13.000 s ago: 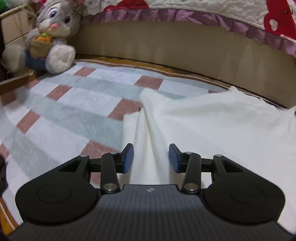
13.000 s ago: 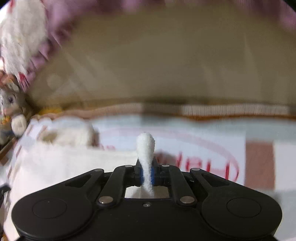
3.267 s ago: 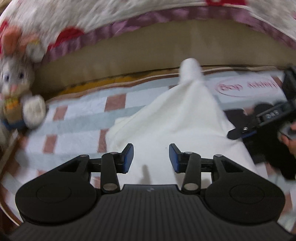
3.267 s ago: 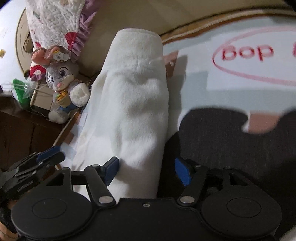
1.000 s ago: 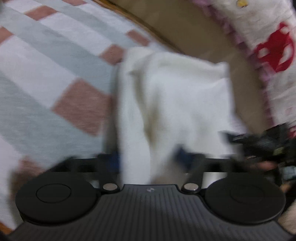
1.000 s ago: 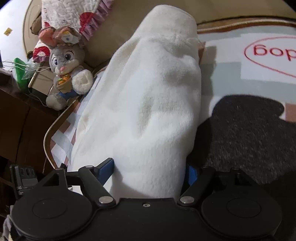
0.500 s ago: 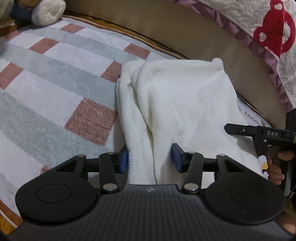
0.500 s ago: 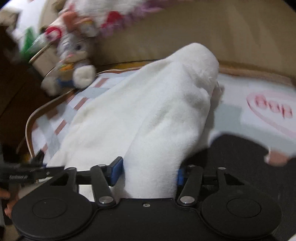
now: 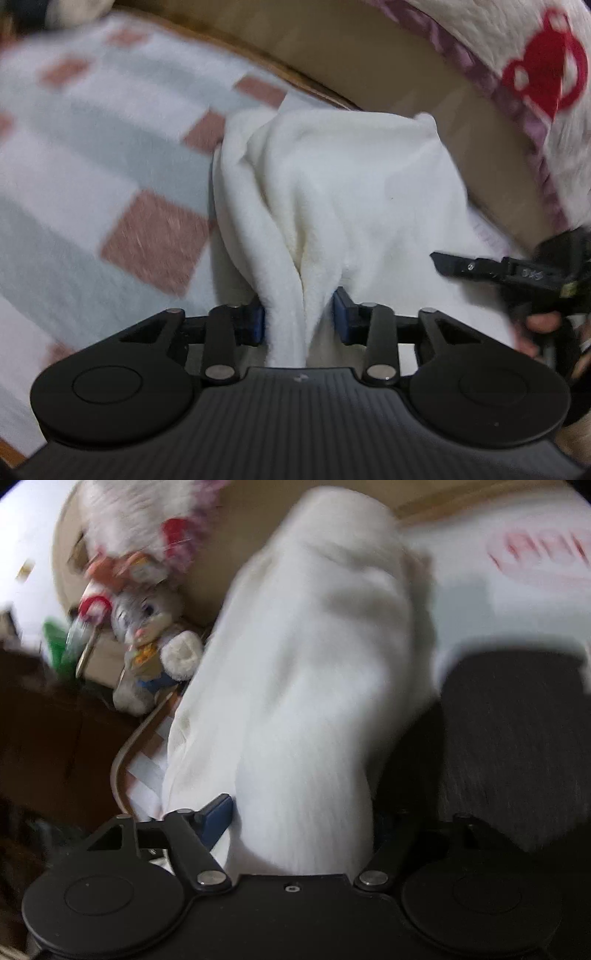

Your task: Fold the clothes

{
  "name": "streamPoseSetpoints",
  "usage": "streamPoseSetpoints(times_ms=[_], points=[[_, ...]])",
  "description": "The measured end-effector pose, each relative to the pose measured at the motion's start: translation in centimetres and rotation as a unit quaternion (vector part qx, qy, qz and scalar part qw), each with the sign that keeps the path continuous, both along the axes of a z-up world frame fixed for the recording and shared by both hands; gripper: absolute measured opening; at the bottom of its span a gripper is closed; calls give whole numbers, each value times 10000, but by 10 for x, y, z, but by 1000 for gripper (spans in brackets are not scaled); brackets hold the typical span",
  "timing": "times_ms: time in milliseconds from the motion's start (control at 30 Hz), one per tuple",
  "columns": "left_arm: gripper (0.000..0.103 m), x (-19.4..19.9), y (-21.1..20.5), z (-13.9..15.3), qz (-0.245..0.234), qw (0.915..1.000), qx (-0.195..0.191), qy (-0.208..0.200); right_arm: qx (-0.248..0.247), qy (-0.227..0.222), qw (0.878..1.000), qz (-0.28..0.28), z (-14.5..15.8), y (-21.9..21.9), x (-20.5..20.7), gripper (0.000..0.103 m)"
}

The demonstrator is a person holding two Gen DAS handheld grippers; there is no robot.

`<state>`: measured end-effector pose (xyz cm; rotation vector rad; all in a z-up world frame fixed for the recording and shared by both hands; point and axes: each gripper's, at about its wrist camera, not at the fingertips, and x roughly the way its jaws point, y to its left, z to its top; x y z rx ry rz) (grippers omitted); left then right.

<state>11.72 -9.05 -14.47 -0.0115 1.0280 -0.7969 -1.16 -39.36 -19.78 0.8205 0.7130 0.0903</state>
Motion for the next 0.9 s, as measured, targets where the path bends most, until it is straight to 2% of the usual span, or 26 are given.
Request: streamPoseSetpoints(times_ms=[67,233,533,733,833,900], points=[[28,-6,-7,9,-112,9994,110,-297,-409,-315,9986,102,17,12,-4,53],[27,-16,-2,30,11,9982,-28,-600,-1042,-777,9914,163,61,36,-19,50],[27,-29,29,71,326,9942,-243,-996,-1173,-1119,9868,-10,108,61,-38,50],[24,-19,67,89,788,9883,-420,-1238,-1355,-1302,9819,246,137,86,-14,50],[24,-10,85,89,993,9861,-513,-1227,-1384,-1420,9794,390,147,101,2,49],[24,-1,94,80,1086,9870,-665,-985,-1477,-1409,9779,450,153,110,11,49]])
